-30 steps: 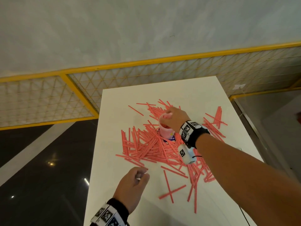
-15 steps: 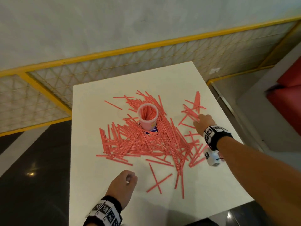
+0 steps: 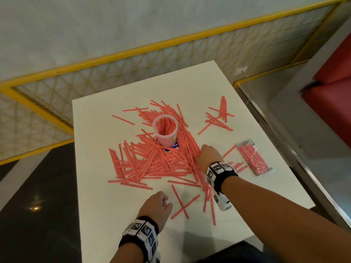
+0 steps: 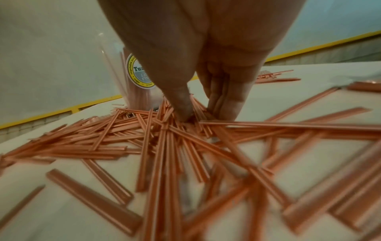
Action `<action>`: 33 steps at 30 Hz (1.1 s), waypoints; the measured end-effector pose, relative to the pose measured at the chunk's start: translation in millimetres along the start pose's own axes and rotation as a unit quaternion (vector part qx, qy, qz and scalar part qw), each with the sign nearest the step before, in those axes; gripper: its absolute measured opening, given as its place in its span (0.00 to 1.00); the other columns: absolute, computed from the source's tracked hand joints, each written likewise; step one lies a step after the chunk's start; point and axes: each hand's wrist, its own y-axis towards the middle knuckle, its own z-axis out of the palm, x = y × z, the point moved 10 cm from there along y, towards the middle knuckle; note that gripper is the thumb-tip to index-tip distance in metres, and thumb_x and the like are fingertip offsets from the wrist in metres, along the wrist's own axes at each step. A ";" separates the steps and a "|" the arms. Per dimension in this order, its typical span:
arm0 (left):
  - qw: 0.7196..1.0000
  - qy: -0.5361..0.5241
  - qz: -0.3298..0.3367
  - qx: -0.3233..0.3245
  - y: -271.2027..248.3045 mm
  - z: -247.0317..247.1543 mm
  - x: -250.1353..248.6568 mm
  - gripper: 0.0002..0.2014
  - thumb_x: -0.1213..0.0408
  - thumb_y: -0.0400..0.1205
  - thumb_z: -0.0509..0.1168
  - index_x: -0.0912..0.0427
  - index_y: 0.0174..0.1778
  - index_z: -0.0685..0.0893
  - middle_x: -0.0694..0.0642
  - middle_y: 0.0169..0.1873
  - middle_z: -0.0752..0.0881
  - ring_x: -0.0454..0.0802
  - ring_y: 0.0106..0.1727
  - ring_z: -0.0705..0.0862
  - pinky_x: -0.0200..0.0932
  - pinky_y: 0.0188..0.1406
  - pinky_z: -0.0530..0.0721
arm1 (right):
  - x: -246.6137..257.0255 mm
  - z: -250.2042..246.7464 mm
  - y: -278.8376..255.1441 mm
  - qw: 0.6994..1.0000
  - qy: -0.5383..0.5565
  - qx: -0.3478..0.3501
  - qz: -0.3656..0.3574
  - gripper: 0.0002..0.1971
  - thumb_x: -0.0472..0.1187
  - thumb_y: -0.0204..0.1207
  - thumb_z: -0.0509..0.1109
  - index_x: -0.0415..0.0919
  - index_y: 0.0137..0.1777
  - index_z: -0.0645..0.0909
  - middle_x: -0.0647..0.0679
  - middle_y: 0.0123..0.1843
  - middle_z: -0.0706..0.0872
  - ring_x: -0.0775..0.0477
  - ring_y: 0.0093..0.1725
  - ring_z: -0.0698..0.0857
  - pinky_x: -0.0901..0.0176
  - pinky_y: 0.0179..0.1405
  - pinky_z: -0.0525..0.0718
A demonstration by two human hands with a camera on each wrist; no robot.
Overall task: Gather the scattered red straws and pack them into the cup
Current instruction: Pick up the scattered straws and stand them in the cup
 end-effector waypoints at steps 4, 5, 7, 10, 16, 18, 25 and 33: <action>1.000 -0.014 -0.012 -0.014 -2.4 -9.5 5.9 0.11 0.50 0.86 0.66 0.47 0.61 0.80 0.41 0.49 0.84 0.39 0.51 0.83 0.35 0.50 0.76 | -0.9 2.8 -0.3 1.000 -0.021 0.011 0.016 0.05 0.32 0.84 0.62 0.36 0.54 0.80 0.40 0.51 0.85 0.39 0.50 0.86 0.51 0.48 0.85; 1.000 -0.018 -0.014 -0.015 -3.4 -11.0 7.7 0.11 0.50 0.86 0.66 0.48 0.61 0.80 0.41 0.49 0.84 0.39 0.51 0.83 0.35 0.50 0.77 | -2.7 3.1 -0.1 0.999 -0.017 0.016 0.024 0.05 0.32 0.83 0.63 0.37 0.49 0.80 0.41 0.47 0.84 0.41 0.44 0.85 0.52 0.44 0.85; 0.999 -0.032 -0.016 -0.017 -5.0 -14.8 8.7 0.11 0.49 0.86 0.65 0.48 0.61 0.81 0.41 0.50 0.84 0.40 0.52 0.83 0.36 0.51 0.78 | -10.3 2.5 3.6 0.999 0.010 0.014 0.046 0.10 0.36 0.84 0.67 0.40 0.38 0.78 0.44 0.41 0.84 0.47 0.34 0.81 0.56 0.36 0.83; 0.996 -0.078 -0.023 -0.023 -1.3 -20.7 7.7 0.09 0.48 0.86 0.66 0.47 0.57 0.82 0.41 0.51 0.86 0.38 0.53 0.83 0.40 0.56 0.82 | -20.2 -9.1 2.9 0.996 0.066 0.006 0.056 0.14 0.43 0.84 0.68 0.37 0.38 0.82 0.46 0.34 0.83 0.47 0.33 0.82 0.61 0.27 0.75; 0.977 -0.212 0.007 -0.026 4.5 -32.7 -35.7 0.13 0.44 0.88 0.61 0.48 0.49 0.84 0.49 0.48 0.90 0.48 0.51 0.89 0.54 0.60 0.87 | -30.3 -24.8 -29.6 0.950 0.308 0.040 0.035 0.17 0.48 0.83 0.71 0.32 0.47 0.89 0.36 0.40 0.93 0.39 0.40 0.93 0.39 0.50 0.92; 0.963 -0.269 0.012 -0.021 3.8 -33.9 -59.4 0.19 0.37 0.87 0.59 0.47 0.51 0.86 0.49 0.48 0.91 0.47 0.50 0.91 0.52 0.59 0.87 | -18.9 -16.4 -53.1 0.888 0.450 0.085 0.036 0.11 0.41 0.83 0.73 0.32 0.50 0.88 0.36 0.39 0.93 0.35 0.43 0.94 0.32 0.52 0.92; 0.885 -0.461 -0.034 0.053 11.3 -18.0 -108.4 0.41 0.20 0.75 0.59 0.59 0.51 0.90 0.59 0.35 0.90 0.59 0.35 0.88 0.54 0.37 0.88 | 46.1 -2.5 -115.7 0.884 0.411 0.189 -0.123 0.10 0.42 0.86 0.68 0.37 0.48 0.87 0.35 0.41 0.92 0.30 0.41 0.93 0.35 0.47 0.93; 0.751 -0.656 -0.075 0.003 13.9 -31.4 -99.5 0.13 0.59 0.91 0.61 0.65 0.55 0.85 0.65 0.49 0.93 0.60 0.46 0.90 0.54 0.49 0.86 | 50.0 -1.3 -132.5 0.908 0.347 0.175 -0.156 0.11 0.44 0.87 0.66 0.39 0.45 0.81 0.47 0.35 0.88 0.50 0.25 0.83 0.55 0.27 0.84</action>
